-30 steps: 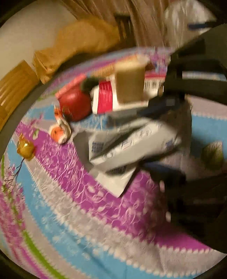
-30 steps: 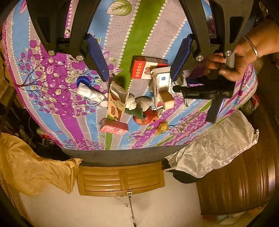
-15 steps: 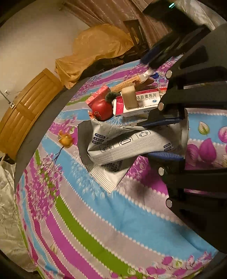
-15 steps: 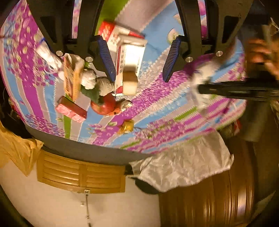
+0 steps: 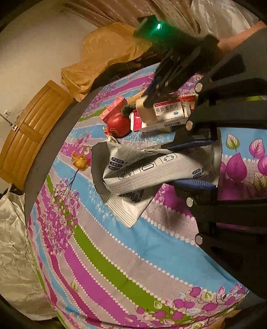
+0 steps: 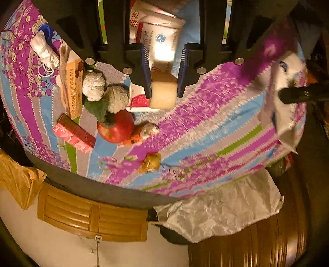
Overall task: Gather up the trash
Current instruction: 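Grasp the silver plastic bag with left tool while right tool grasps sponge, then carry bag and sponge over the green bin and open both tools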
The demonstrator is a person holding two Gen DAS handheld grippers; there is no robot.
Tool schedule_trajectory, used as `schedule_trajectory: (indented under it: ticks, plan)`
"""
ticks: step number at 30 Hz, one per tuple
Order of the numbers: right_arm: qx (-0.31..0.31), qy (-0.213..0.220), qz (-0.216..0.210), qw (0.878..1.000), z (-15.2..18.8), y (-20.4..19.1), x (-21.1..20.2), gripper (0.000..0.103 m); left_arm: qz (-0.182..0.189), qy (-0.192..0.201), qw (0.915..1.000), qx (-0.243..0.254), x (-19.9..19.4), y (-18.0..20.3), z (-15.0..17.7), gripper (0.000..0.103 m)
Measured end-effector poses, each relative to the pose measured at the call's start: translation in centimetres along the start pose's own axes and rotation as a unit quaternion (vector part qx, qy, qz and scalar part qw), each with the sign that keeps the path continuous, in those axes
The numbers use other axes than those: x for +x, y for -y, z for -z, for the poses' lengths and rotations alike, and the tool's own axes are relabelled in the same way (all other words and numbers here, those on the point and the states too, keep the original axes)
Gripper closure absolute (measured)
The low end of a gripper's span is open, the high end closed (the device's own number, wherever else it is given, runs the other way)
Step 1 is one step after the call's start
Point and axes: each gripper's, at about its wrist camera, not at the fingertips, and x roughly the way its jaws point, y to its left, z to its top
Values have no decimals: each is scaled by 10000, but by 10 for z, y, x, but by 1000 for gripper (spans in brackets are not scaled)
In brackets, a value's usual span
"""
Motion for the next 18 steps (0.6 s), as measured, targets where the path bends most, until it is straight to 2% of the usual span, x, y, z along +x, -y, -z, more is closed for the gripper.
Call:
schedule_trajectory:
  ticks: [4,9,18]
  plan:
    - [225,359,-58,9991,-1,-2,-43,79,-41,56,9999,92,-6,7,-1,78]
    - [628,668,-64,9958,10,-7,-102,79,-273,209,9983,472,-16,29,0,78]
    - [1004,704,-15,9925,66,-30,-175,79,-920,460,9872,1218,-31,62,12,78]
